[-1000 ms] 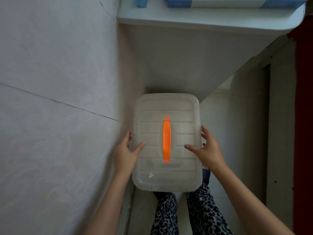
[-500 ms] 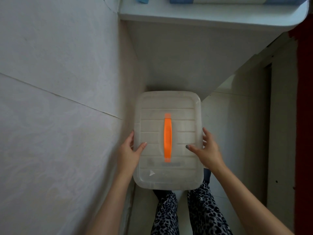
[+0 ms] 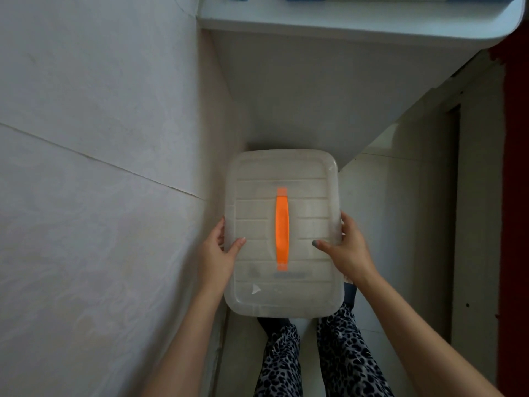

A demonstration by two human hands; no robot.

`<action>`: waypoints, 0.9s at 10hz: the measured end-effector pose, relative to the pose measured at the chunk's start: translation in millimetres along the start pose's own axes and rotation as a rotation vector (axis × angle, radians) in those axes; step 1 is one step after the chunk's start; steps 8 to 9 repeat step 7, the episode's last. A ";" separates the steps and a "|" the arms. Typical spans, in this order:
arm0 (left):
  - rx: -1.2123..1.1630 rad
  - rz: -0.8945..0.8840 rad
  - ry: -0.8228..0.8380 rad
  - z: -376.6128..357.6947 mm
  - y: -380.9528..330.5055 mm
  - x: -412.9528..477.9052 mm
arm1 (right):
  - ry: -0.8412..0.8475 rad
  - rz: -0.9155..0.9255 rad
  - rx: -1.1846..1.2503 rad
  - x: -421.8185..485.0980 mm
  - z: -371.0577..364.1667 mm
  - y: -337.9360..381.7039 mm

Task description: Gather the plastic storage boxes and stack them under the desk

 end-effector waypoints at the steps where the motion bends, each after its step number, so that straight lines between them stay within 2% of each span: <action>1: -0.003 -0.001 -0.001 -1.0 0.5 -1.8 | -0.001 -0.002 -0.001 -0.5 1.3 -1.8; 3: 0.037 0.015 0.038 -1.6 -3.0 -9.8 | 0.021 0.034 -0.076 -6.8 1.7 6.1; 5: 0.170 -0.038 0.008 18.4 -33.8 -18.5 | 0.025 0.137 -0.192 -22.3 11.9 37.9; 7: 0.135 -0.149 -0.006 43.0 -85.1 -34.7 | 0.061 0.181 -0.097 -44.1 26.8 74.0; 9: 0.135 -0.149 -0.006 43.0 -85.1 -34.7 | 0.061 0.181 -0.097 -44.1 26.8 74.0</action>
Point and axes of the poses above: each hand's wrist, its own x-axis towards the middle knuckle, its own z-axis out of the back of the hand, y = z × x, the point moved 10 cm from there along x, towards the middle knuckle, and after that the axes turned 8 degrees about x, right-handed, at the moved point
